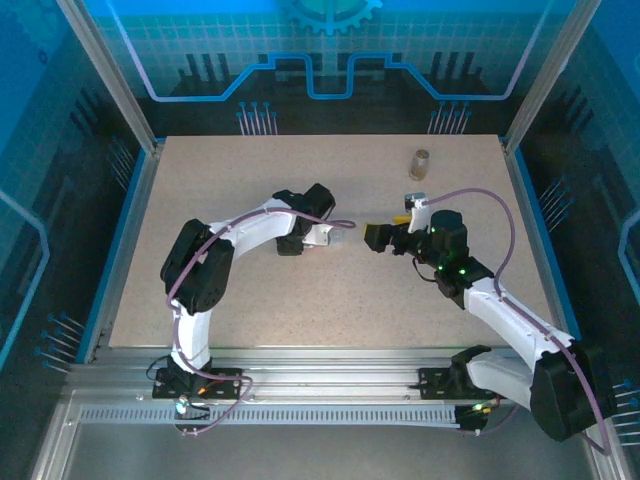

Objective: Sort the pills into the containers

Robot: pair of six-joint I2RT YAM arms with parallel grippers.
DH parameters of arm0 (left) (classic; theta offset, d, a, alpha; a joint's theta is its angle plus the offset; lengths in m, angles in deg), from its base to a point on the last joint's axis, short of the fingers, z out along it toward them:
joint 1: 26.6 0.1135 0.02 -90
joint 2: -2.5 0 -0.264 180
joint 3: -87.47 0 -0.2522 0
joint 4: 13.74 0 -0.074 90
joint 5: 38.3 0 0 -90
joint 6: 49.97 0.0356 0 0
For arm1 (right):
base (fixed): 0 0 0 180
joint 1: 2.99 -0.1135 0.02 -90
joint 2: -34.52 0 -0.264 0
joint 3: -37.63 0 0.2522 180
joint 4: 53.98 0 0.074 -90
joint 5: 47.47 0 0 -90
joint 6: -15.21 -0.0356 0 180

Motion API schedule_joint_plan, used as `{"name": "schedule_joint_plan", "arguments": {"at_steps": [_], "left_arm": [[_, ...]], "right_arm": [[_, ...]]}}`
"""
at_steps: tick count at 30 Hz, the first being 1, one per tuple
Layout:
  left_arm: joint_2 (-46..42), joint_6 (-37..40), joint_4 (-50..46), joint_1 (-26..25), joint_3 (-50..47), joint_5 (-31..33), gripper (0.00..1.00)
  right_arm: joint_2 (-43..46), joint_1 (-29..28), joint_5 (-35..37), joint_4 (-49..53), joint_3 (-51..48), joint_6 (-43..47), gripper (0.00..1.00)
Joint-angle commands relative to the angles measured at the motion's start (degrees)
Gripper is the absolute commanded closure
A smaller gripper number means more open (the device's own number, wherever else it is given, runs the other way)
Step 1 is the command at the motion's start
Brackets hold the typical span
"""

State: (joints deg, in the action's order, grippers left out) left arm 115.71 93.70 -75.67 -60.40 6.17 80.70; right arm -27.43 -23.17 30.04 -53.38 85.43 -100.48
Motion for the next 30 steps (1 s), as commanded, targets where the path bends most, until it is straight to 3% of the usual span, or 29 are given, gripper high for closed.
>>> {"name": "schedule_joint_plan", "arguments": {"at_steps": [1, 14, 24, 30], "left_arm": [[1.0, 2.1, -2.7, 0.3, 1.5, 2.9, 1.00], [-1.8, 13.4, 7.8, -1.8, -3.2, 13.3, 1.00], [-2.6, 22.2, 9.2, -2.7, -3.7, 16.6, 1.00], [-3.5, 27.5, 15.1, -3.0, -6.8, 19.3, 1.00]], "right_arm": [[0.3, 0.1, 0.0, -1.4, -0.4, 0.3, 0.00], [0.3, 0.1, 0.1, -1.5, -0.5, 0.2, 0.00], [0.7, 0.1, 0.1, -1.4, -0.5, 0.2, 0.00], [0.7, 0.1, 0.0, -1.4, -0.5, 0.1, 0.00]]}}
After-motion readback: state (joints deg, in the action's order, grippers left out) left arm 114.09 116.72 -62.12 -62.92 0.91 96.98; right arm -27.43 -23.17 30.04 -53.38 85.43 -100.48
